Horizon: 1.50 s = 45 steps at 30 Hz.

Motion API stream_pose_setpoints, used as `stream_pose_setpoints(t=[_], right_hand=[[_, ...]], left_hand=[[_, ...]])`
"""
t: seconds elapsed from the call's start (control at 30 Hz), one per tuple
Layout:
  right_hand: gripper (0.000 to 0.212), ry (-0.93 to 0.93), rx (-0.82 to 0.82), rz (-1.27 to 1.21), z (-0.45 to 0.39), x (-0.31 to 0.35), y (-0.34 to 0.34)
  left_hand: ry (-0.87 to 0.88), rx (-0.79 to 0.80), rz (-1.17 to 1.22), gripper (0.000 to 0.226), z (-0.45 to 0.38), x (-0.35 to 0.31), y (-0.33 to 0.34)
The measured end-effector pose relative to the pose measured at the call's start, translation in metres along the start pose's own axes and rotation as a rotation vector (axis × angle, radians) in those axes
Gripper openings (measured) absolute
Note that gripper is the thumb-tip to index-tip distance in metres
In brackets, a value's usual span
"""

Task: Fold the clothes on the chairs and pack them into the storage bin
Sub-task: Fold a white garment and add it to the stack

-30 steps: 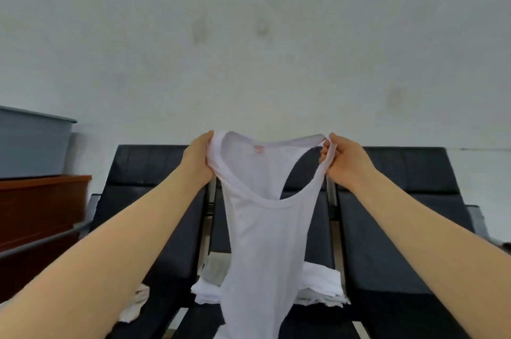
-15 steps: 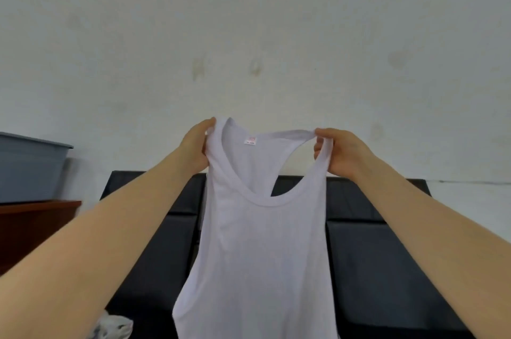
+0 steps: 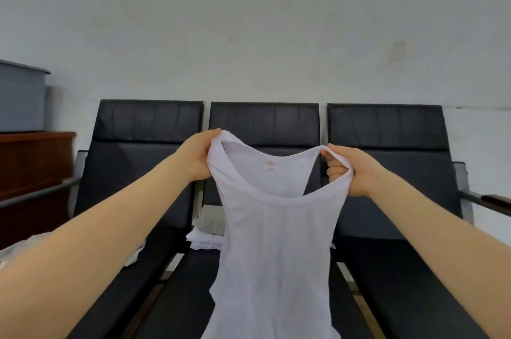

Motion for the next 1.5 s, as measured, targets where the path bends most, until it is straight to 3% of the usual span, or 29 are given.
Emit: stream_pose_setpoints(t=[0.1, 0.17, 0.27, 0.37, 0.43, 0.63, 0.83, 0.97, 1.07, 1.13, 1.2, 1.3, 1.37, 1.5], right_hand=[[0.031, 0.028, 0.07, -0.217, -0.011, -0.02, -0.002], [0.031, 0.098, 0.11, -0.179, -0.014, -0.032, -0.003], [0.035, 0.207, 0.042, 0.264, -0.018, -0.056, -0.015], [0.037, 0.144, -0.077, 0.817, -0.026, -0.071, -0.031], [0.042, 0.125, -0.059, 0.89, -0.032, -0.083, -0.035], [0.038, 0.156, 0.082, 0.58, -0.049, -0.123, -0.035], [0.018, 0.134, 0.214, 0.691, -0.056, -0.141, -0.033], [0.013, -0.004, -0.036, 0.795, -0.068, -0.14, -0.051], [0.012, -0.141, -0.232, 0.776, -0.075, -0.131, -0.061], [0.006, -0.248, -0.368, 0.618, -0.081, -0.123, -0.069], [0.017, -0.244, -0.432, 0.294, -0.092, -0.12, -0.078], [0.011, -0.129, -0.253, -0.027, -0.12, -0.121, -0.076], [0.012, -0.072, -0.119, -0.079, -0.137, -0.116, -0.065], [0.016, 0.011, -0.079, -0.112, -0.182, -0.107, -0.048]], left_hand=[[0.019, -0.042, 0.023, 0.031, -0.005, 0.018, 0.002], [0.04, -0.022, -0.034, 0.034, -0.021, 0.028, -0.005], [0.064, -0.065, 0.078, 0.029, -0.033, 0.036, -0.027], [0.014, -0.13, 0.239, 0.018, -0.046, 0.047, -0.044], [0.025, -0.161, 0.183, 0.016, -0.053, 0.055, -0.048], [-0.036, -0.172, 0.203, 0.016, -0.073, 0.092, -0.061], [-0.046, -0.198, 0.197, 0.027, -0.087, 0.11, -0.077], [-0.09, -0.24, 0.172, 0.027, -0.094, 0.124, -0.086], [-0.13, -0.266, 0.024, 0.034, -0.099, 0.135, -0.095], [-0.145, -0.279, -0.056, 0.031, -0.102, 0.138, -0.1], [-0.146, -0.258, -0.065, 0.028, -0.109, 0.139, -0.101], [-0.157, -0.239, -0.015, 0.025, -0.124, 0.137, -0.1], [-0.168, -0.26, 0.096, 0.024, -0.14, 0.134, -0.1], [-0.138, -0.256, 0.16, 0.027, -0.18, 0.122, -0.094]])
Point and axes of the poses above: each hand's wrist, its own z-axis away from the middle knuckle, its own y-axis out of the palm, x = y × z, the point moved 6 cm from there along -z, towards the middle knuckle, and after that the axes turned 6 degrees about -y, right-handed, at the moved point
